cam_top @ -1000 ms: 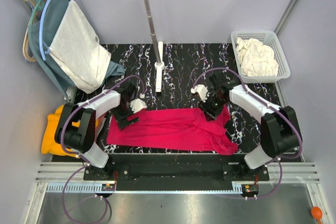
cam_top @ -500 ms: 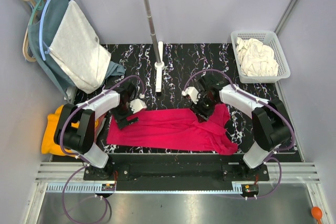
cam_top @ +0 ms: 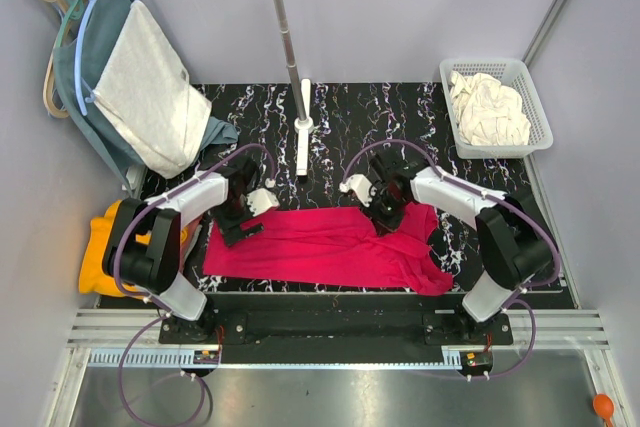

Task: Fold and stack the t-shirts
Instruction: Fold the tshirt

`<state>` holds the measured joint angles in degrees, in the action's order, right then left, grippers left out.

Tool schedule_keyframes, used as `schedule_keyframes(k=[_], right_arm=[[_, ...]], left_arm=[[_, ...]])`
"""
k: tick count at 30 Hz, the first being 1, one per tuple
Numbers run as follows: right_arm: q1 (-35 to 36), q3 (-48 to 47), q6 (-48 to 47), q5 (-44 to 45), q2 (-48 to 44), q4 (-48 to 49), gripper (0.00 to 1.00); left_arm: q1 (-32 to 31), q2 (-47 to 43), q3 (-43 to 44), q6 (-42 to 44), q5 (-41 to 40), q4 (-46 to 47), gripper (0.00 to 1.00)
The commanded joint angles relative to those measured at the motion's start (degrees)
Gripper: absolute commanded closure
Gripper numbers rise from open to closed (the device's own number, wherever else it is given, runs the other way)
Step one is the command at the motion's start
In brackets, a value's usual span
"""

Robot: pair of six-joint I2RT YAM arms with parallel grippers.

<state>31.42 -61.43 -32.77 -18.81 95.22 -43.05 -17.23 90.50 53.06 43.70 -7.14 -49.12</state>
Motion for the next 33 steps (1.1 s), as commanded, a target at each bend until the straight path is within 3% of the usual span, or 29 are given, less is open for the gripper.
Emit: schedule_keyframes(k=[1, 11, 14, 16, 17, 21, 27, 33], right_arm=[[3.55, -0.53, 1.48, 1.23, -4.77, -2.74, 1.0], [13.05, 1.22, 5.44, 3.07, -10.93, -8.71, 0.98], [14.37, 2.36, 4.65, 2.99, -10.5, -10.29, 0.86], [15.59, 3.15, 4.39, 2.46, -9.97, -11.0, 0.74], [16.12, 3.42, 4.3, 2.46, -9.62, -11.27, 0.64], [16.92, 4.3, 4.12, 3.86, -9.61, -11.09, 0.41], [17.01, 3.69, 4.3, 9.57, -11.55, -9.08, 0.37], [16.92, 5.7, 3.42, 22.11, -13.74, -3.63, 0.37]], left_arm=[[-0.17, -2.52, 0.73, 0.68, -2.09, -0.45, 0.01], [-0.17, -3.31, 0.64, 0.59, -2.62, -0.53, 0.01], [-0.17, -3.22, 0.91, 0.59, -2.88, -0.71, 0.01], [-0.26, -3.22, 0.99, 0.42, -3.15, -0.8, 0.01], [-0.26, -3.22, 1.08, 0.51, -3.15, -0.89, 0.01], [-0.26, -2.78, 1.17, 0.33, -3.41, -0.89, 0.01], [-0.26, -2.26, 2.14, -0.11, -3.5, -1.32, 0.01], [-0.17, -3.22, 2.66, -0.55, -2.09, -1.24, 0.01]])
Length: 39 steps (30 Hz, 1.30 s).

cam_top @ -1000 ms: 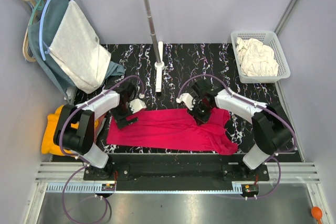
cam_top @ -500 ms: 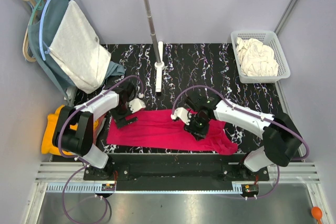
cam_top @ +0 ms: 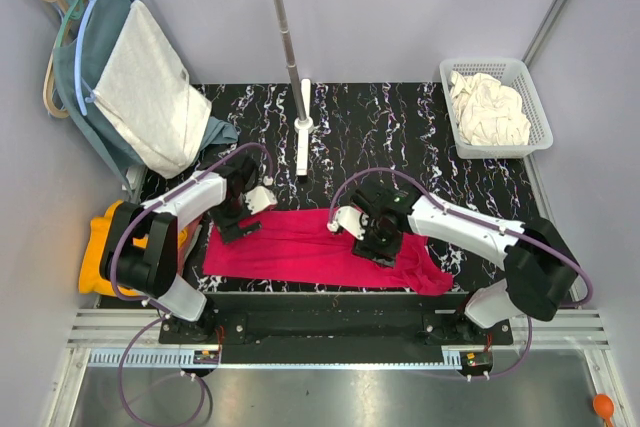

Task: Fold and stack the t-shirts
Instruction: Fold the tshirt

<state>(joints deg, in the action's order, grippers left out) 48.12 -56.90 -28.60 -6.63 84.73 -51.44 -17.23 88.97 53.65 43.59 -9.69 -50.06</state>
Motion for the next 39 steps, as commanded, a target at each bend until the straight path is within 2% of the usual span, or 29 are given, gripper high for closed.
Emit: schedule_keyframes(k=[1, 10, 16, 21, 23, 27, 28, 30, 39], right_arm=[[0.22, 1.79, -1.36, 10.93, -3.51, 6.68, 0.37], [0.13, 6.54, -3.39, 14.01, -0.18, 13.11, 0.41], [-0.22, 7.25, -3.92, 13.67, 1.75, 14.61, 0.48], [-0.22, 7.07, -3.22, 12.61, 1.32, 13.74, 0.71], [-0.22, 6.72, -2.95, 12.0, 0.88, 12.95, 0.75], [-0.22, 5.75, -1.81, 10.24, -0.61, 9.97, 0.88], [-0.13, 5.58, -1.46, 9.89, -0.97, 9.43, 0.95], [-0.13, 4.7, -0.41, 8.22, -1.93, 7.51, 0.99], [0.13, 1.71, 1.0, 1.98, -5.45, 0.64, 1.0]], left_arm=[[-0.17, -1.69, 1.99, -0.53, 0.55, -0.12, 0.01], [-0.17, -1.61, 0.76, -0.44, 0.73, 0.32, 0.01], [-0.17, -1.78, -0.3, -0.35, 0.99, 0.76, 0.01], [-0.17, -1.96, -0.91, -0.26, 0.82, 0.93, 0.01], [-0.17, -2.22, -1.0, -0.26, 0.38, 0.93, 0.01], [-0.17, -2.22, -1.0, -0.26, 0.2, 0.84, 0.01], [-0.17, -2.22, -0.91, -0.26, 0.2, 0.84, 0.01], [-0.17, -2.22, -1.0, -0.26, -0.06, 0.85, 0.01], [-0.17, -2.13, -0.65, -0.26, -0.77, 0.41, 0.01]])
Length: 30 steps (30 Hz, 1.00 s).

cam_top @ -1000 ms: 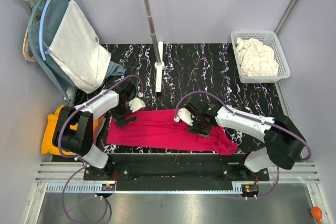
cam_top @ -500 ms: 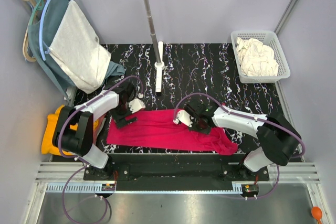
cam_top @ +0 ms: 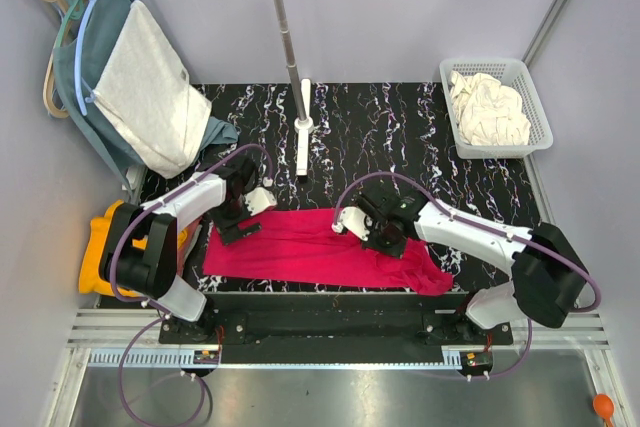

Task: Fold and stack the t-shirts
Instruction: Fold the tshirt

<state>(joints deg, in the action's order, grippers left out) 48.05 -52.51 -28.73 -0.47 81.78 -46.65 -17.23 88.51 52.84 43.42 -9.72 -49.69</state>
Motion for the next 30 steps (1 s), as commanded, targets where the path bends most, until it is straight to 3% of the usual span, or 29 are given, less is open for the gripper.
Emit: schedule_keyframes(k=[1, 11, 15, 16, 24, 30], right_arm=[[0.2, -2.68, 1.05, -4.54, -2.59, -4.58, 1.0], [1.16, -2.07, 0.43, -9.46, -0.83, -7.57, 0.84], [1.78, -1.89, 0.52, -9.73, 0.75, -8.28, 0.57], [1.78, -1.89, 0.43, -9.73, 0.93, -8.19, 0.54], [1.87, -3.56, 0.52, -5.6, -0.65, -7.49, 0.5], [1.87, -4.79, -0.36, 4.49, -2.15, -6.09, 0.5]], left_arm=[[-0.26, -1.59, 0.25, -0.09, -0.74, -0.05, 0.01], [-0.26, -1.67, 0.77, -0.09, -1.27, -0.49, 0.01], [-0.26, -1.5, 0.95, 0.0, -1.36, -0.67, 0.01], [-0.17, -1.5, 1.04, -0.09, -1.36, -0.67, 0.01], [-0.17, -1.5, 0.78, -0.09, -1.53, -0.85, 0.01], [-0.17, -2.55, 0.77, -0.18, -0.57, -0.76, 0.01]])
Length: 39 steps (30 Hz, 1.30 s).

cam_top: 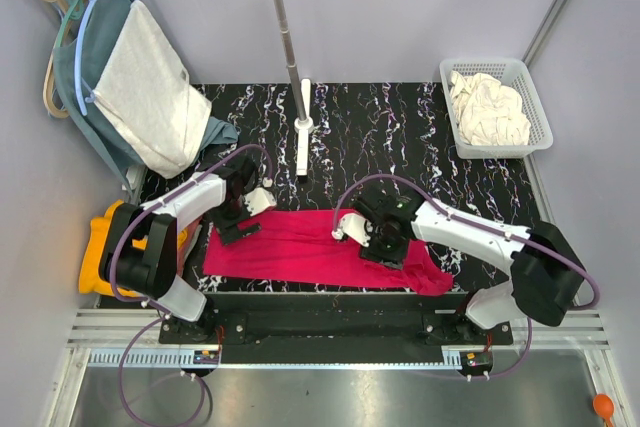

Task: Fold and stack the t-shirts
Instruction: Fold the tshirt

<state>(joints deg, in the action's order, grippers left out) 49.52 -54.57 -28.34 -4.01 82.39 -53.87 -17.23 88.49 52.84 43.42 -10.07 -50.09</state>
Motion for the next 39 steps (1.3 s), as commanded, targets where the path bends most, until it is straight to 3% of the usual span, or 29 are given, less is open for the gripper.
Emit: schedule_keyframes(k=[1, 13, 25, 39], right_arm=[[0.4, -2.56, -0.67, 9.1, -3.37, 2.61, 0.5], [0.32, 4.64, -1.45, 18.68, -4.26, 17.02, 0.3], [0.32, 7.9, -2.77, 20.62, 2.07, 24.25, 0.29], [0.32, 8.77, -2.95, 20.53, 5.76, 25.56, 0.3]], left_arm=[[-0.17, -2.97, 0.77, -0.26, 0.22, -0.36, 0.01], [-2.19, -11.93, 2.27, 1.31, 13.05, 1.03, 0.01], [-3.77, -8.6, -4.32, 5.62, 8.49, 15.27, 0.01], [-4.04, -1.65, -8.8, 8.26, 5.76, 20.11, 0.01]])
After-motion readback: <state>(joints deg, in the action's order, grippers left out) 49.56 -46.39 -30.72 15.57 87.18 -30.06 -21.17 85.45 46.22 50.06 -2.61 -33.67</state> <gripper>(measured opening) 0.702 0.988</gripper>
